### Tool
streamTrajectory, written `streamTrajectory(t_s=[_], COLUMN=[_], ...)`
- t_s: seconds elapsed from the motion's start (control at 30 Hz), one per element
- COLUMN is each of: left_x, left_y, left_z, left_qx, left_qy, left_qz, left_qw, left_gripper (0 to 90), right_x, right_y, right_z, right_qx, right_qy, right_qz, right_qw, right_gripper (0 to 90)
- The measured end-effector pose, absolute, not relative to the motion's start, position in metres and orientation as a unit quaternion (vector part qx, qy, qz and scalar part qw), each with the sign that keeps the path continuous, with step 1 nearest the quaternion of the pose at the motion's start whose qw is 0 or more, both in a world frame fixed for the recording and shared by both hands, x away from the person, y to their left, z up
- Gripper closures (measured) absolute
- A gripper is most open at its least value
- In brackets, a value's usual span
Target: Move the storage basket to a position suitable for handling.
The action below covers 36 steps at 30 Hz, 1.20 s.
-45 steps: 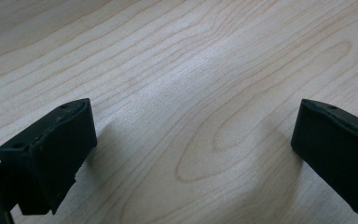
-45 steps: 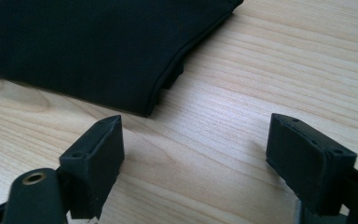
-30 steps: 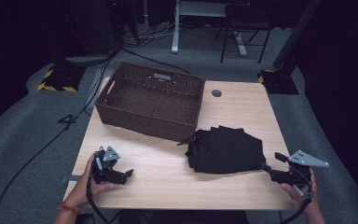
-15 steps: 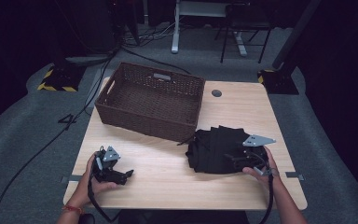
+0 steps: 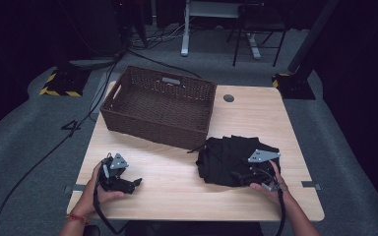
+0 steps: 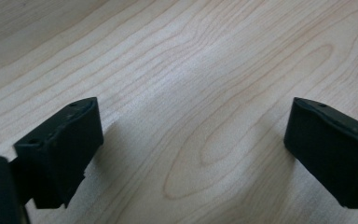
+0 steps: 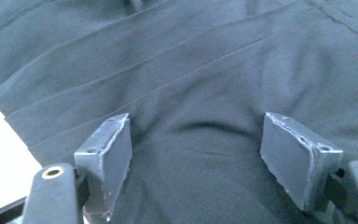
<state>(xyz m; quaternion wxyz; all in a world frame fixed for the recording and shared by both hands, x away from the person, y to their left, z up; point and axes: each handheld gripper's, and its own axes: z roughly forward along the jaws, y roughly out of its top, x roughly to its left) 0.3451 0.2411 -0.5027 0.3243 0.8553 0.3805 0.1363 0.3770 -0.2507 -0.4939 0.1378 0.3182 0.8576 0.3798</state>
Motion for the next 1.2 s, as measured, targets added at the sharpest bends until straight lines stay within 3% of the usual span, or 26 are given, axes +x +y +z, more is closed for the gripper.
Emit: streamTrajectory(t_s=[0.1,0.4,0.63,0.93,1.2], left_x=[0.346,0.348,0.368,0.403,0.431], left_y=[0.239,0.225,0.190,0.160,0.137], left_z=[-0.499,-0.476,-0.433,-0.401,-0.391], left_qx=[0.853,0.856,0.859,0.844,0.853], left_qy=[0.380,0.351,0.288,0.262,0.242], left_qz=[0.157,0.168,0.175,0.187,0.180], left_qw=[0.320,0.342,0.385,0.429,0.426], left_gripper=[17.9,16.7,16.8,17.7,22.1], right_x=[0.369,0.351,0.347,0.356,0.368], right_y=[-0.250,-0.248,-0.254,-0.270,-0.270], right_z=[-0.493,-0.493,-0.487,-0.470,-0.489], right_qx=[0.303,0.279,0.307,0.376,0.379], right_qy=[0.865,0.875,0.858,0.815,0.831], right_qz=[0.378,0.374,0.394,0.404,0.373], right_qw=[0.130,0.126,0.115,0.178,0.162], right_gripper=[25.7,25.7,28.7,28.3,27.9])
